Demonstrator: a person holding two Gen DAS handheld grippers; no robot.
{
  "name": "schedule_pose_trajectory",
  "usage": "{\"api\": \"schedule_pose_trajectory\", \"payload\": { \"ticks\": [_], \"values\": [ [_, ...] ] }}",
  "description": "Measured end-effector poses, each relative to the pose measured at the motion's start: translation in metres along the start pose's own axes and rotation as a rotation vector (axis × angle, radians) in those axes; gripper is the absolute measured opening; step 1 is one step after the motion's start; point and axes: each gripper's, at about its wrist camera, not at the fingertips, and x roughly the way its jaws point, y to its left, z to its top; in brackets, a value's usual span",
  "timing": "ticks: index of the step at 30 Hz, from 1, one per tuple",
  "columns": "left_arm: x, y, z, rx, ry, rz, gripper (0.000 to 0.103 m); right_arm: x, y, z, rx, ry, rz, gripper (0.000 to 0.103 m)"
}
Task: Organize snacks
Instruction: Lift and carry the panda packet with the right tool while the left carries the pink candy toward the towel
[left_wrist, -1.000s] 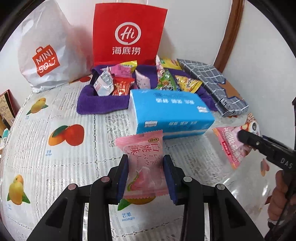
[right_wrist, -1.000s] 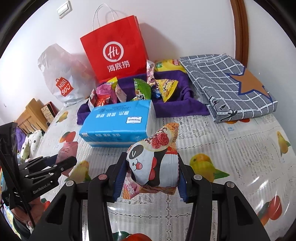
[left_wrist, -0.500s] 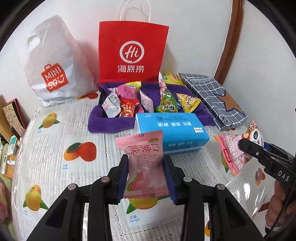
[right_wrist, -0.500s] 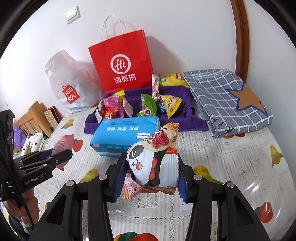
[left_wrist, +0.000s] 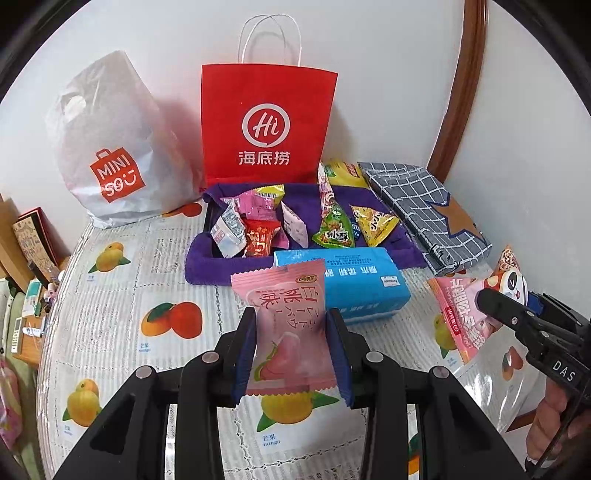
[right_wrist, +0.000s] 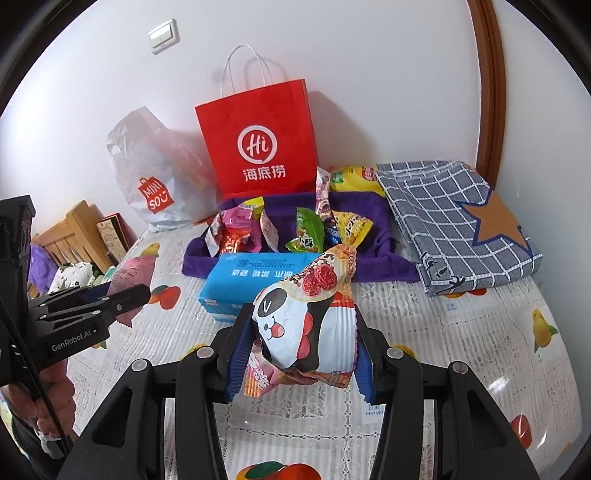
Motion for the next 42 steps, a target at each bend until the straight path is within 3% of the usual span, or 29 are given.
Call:
{"api": "schedule_pose_trajectory", "payload": {
  "ticks": [15,42],
  "values": [
    [-0.009,0.004,0.038,-0.011,-0.03,0.007,0.035,0.001,0.003,0.03,-0.018,-0.024,0.003,0.048],
    [0.017,0.042,0.108,-0.054,-0.059,0.029,0.035,0.054,0.016,0.123,-0.058,-0.059,-0.008,0.048]
  ]
}}
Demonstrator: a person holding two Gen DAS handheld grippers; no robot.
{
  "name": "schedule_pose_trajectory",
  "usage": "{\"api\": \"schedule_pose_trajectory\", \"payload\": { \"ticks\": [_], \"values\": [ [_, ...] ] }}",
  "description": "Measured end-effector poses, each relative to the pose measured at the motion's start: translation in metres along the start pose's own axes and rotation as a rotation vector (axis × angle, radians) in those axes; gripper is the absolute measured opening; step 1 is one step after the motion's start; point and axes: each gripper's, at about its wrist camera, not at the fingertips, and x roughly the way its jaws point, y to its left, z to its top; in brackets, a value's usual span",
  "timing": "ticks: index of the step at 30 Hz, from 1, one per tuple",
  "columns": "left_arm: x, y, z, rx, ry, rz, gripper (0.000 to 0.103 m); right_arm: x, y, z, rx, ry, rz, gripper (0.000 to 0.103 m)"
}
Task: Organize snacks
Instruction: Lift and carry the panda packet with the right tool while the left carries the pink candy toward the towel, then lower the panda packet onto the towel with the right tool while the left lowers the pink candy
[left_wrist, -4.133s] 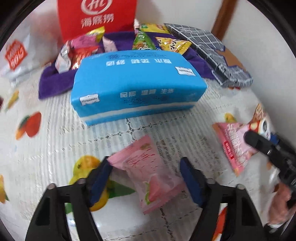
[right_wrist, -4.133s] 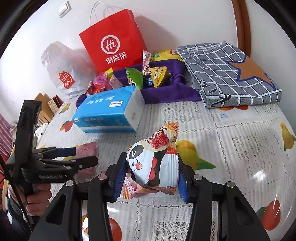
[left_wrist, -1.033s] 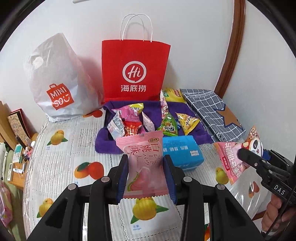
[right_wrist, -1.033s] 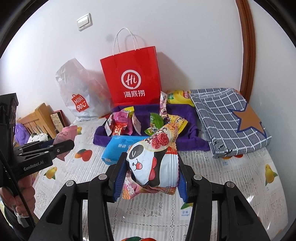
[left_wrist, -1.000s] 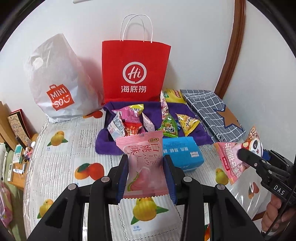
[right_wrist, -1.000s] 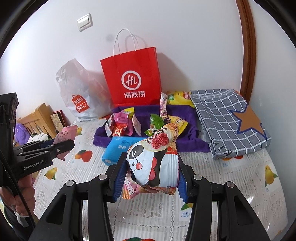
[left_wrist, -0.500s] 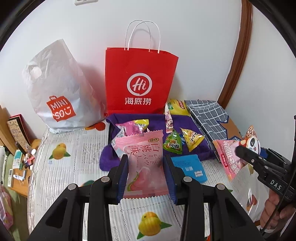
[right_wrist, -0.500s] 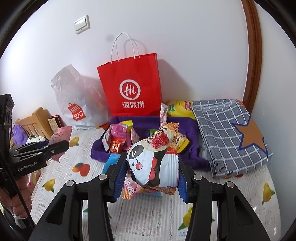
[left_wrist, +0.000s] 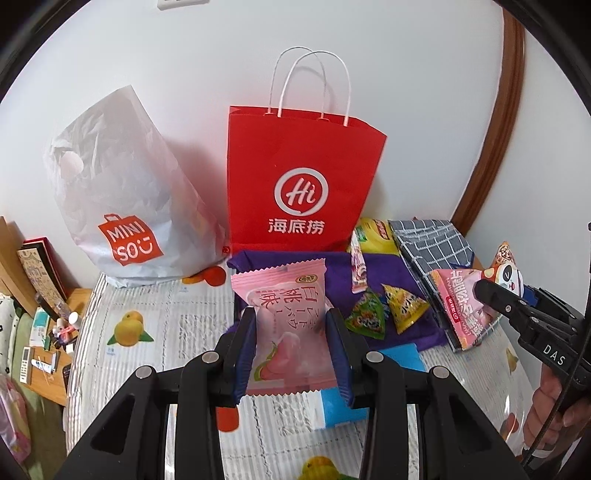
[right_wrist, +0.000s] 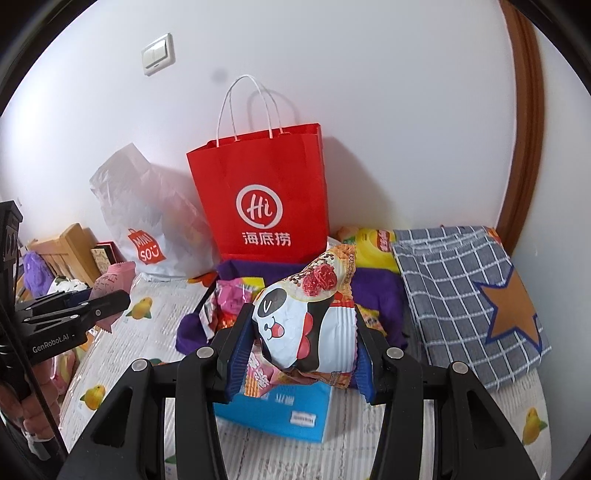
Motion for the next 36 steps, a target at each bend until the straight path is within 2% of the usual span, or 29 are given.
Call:
{"api": "schedule_pose_trajectory", "payload": {
  "ticks": [14,19,25,33,36],
  "values": [
    [0.033,0.014,0.032,-0.027,0.009,0.0,0.035,0.04,-0.002,0.033,0.001,-0.006,0.02,0.048],
    [0.046,0.012,0.044,-0.024,0.011,-0.013,0.035,0.057,-0.009,0.041,0.023,0.011,0.054,0.048],
    [0.066,0.007,0.054,-0.02,0.022,-0.014,0.035,0.07,-0.017,0.048,0.006,0.012,0.037,0.048],
    [0.103,0.014,0.058,-0.04,0.056,-0.026,0.035,0.094,-0.04,0.054,0.026,0.022,0.02,0.048],
    [0.124,0.023,0.055,-0.059,0.109,-0.028,0.035,0.112,-0.05,0.05,0.039,0.059,0.013,0.048]
  ]
}}
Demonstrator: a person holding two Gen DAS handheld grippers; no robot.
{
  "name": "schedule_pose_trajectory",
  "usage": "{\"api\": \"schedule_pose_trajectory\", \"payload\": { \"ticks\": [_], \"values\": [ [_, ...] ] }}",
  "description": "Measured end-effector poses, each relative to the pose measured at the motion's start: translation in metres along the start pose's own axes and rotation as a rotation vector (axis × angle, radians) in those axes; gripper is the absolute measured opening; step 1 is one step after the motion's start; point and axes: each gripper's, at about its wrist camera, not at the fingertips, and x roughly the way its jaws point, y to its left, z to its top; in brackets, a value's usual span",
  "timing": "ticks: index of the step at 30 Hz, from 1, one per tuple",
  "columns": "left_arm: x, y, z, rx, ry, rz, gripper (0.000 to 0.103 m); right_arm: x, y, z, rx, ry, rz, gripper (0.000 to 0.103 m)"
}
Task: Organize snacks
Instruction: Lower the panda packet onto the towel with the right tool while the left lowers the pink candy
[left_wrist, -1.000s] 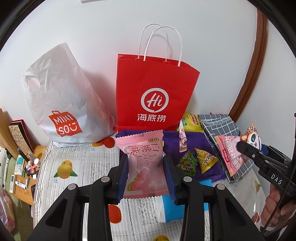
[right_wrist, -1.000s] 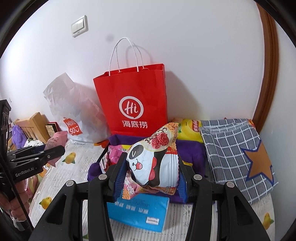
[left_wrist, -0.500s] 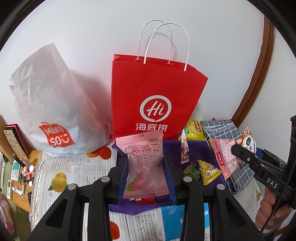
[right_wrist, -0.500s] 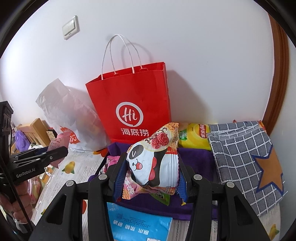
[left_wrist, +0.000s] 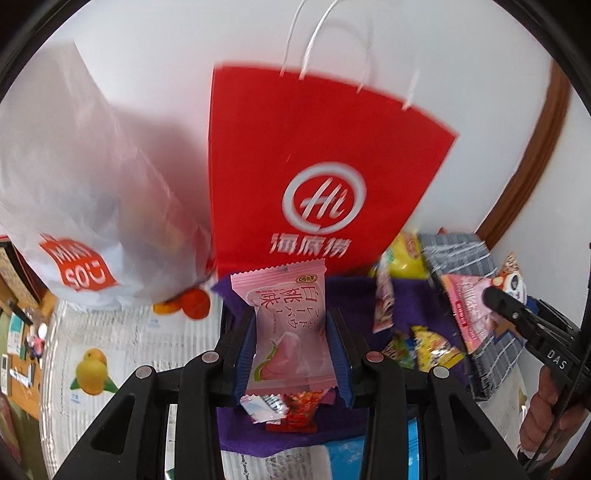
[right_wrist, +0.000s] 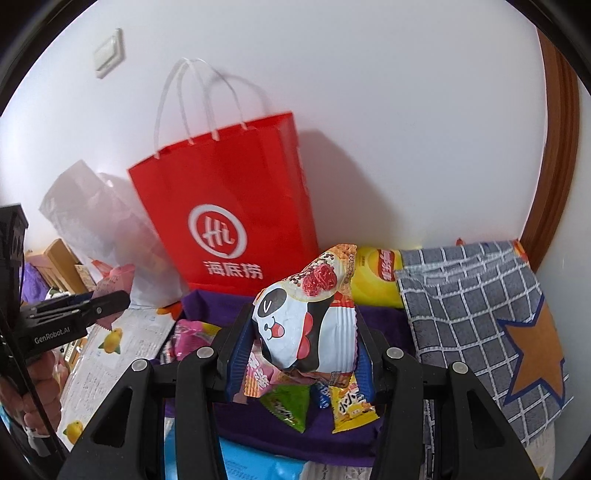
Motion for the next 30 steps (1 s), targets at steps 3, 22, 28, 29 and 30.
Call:
{"api": "schedule_pose_trajectory", "payload": {
  "ticks": [3,22,28,29,30],
  "values": [
    [0.006,0.007,0.0,-0.015,0.003,0.004,0.035,0.017,-0.008,-0.002,0.012,0.034,0.013,0.048],
    [0.034,0.008,-0.004,-0.015,0.075,-0.003,0.035,0.085,-0.013,-0.028,-0.014,0.255,0.017,0.048],
    [0.045,-0.004,-0.01,0.012,0.117,-0.007,0.035,0.087,-0.015,-0.029,-0.022,0.268,0.013,0.048],
    [0.046,-0.006,-0.01,0.017,0.121,-0.006,0.035,0.087,-0.015,-0.029,-0.025,0.271,0.012,0.048],
    [0.047,-0.008,-0.011,0.022,0.125,-0.007,0.035,0.087,-0.016,-0.028,-0.028,0.271,0.011,0.048]
  ]
}}
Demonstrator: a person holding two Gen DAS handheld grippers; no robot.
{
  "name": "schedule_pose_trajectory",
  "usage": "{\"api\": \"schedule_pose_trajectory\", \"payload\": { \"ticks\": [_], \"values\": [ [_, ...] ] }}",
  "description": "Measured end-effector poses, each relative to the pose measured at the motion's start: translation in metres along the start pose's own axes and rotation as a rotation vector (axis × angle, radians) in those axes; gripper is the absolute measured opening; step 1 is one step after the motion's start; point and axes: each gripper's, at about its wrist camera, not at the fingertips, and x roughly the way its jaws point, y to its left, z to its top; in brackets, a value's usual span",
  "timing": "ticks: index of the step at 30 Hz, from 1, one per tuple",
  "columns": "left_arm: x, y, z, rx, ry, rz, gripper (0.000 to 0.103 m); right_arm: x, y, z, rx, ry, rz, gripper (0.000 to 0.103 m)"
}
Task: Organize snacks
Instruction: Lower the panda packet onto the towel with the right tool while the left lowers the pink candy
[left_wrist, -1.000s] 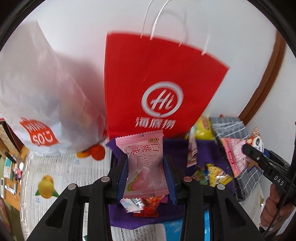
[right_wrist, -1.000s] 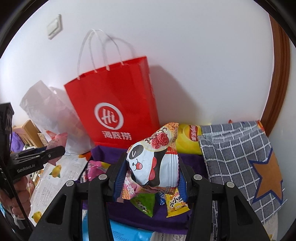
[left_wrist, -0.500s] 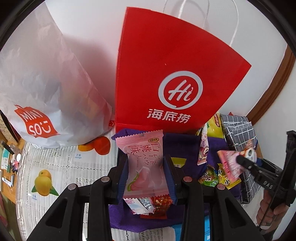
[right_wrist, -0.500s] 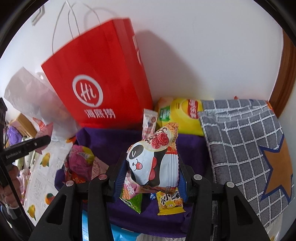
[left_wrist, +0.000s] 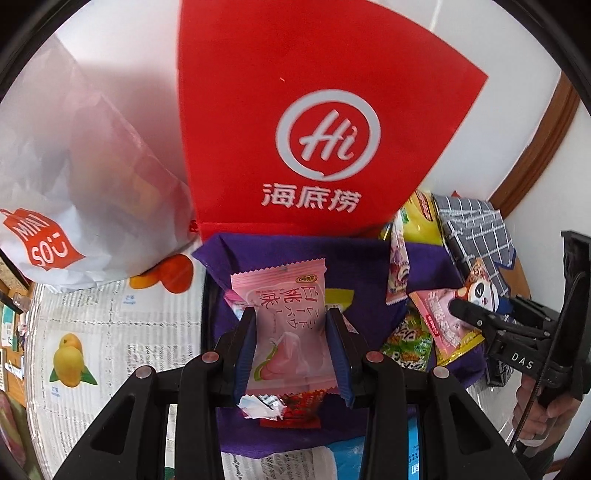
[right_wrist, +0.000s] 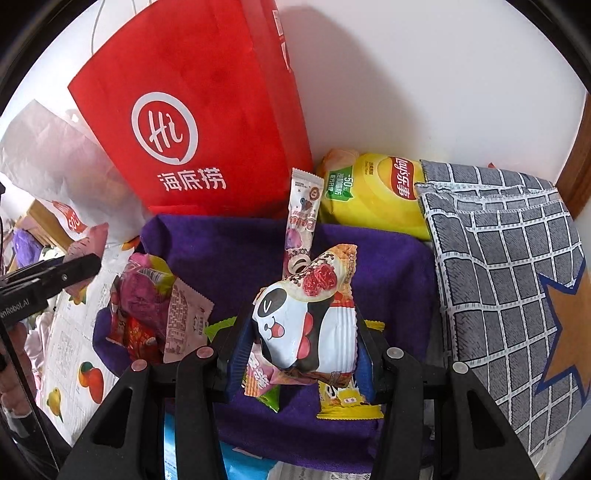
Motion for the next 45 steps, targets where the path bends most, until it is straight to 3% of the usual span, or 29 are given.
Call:
{"api": "schedule_pose_trajectory", "payload": {
  "ticks": [23,45],
  "values": [
    [0.027,-0.03,-0.012,0.067,0.106,0.015,0.036,-0.003,0.006,0.0,-0.046,-0.021,0.004,0.048],
    [0.035,-0.035,-0.013,0.077,0.11,0.026,0.037,0.001,0.009,0.0,-0.065,-0.033,-0.026,0.05]
  ]
}}
